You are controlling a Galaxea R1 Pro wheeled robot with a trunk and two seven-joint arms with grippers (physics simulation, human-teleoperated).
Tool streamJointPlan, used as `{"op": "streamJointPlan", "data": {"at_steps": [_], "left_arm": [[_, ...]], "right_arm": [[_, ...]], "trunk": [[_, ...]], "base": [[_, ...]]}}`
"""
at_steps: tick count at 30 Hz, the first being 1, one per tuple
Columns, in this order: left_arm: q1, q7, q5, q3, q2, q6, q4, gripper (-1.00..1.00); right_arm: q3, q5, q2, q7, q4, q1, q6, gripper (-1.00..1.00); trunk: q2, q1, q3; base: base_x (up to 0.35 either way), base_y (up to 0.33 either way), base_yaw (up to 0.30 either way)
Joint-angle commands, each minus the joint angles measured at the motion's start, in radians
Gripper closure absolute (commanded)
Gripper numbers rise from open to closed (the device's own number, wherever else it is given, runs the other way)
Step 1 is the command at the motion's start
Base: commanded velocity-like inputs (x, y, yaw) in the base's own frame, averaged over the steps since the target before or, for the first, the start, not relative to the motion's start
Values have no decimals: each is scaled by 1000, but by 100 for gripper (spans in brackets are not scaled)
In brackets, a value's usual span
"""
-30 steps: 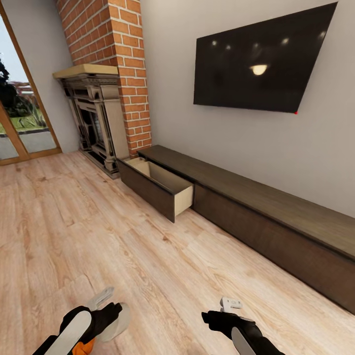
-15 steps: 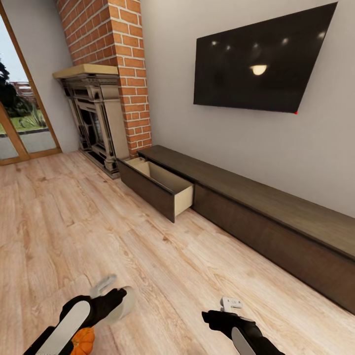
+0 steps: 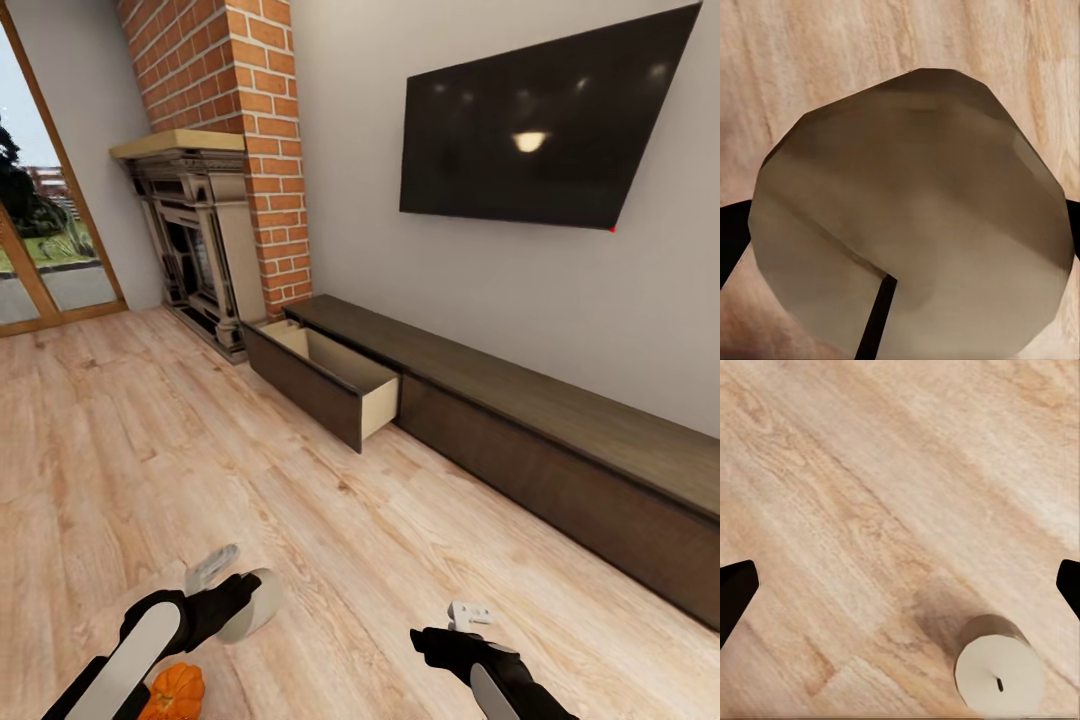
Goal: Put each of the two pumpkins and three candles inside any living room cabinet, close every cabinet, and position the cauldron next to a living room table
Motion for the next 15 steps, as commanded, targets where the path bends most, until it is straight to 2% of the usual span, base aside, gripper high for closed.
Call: {"op": "streamJointPlan", "data": {"at_steps": [1, 15], "left_arm": [[-1, 5, 3, -1, 1, 3, -1, 100], [-1, 8, 3, 0, -1, 4, -28, 100]], "right_arm": [[5, -11, -1, -10, -2, -1, 2, -100], [4, -16, 0, -11, 25, -1, 0, -100]], "trunk": [[0, 0, -1], [-7, 3, -4]], "base": [[-71, 120, 0], [-9, 14, 0]]}}
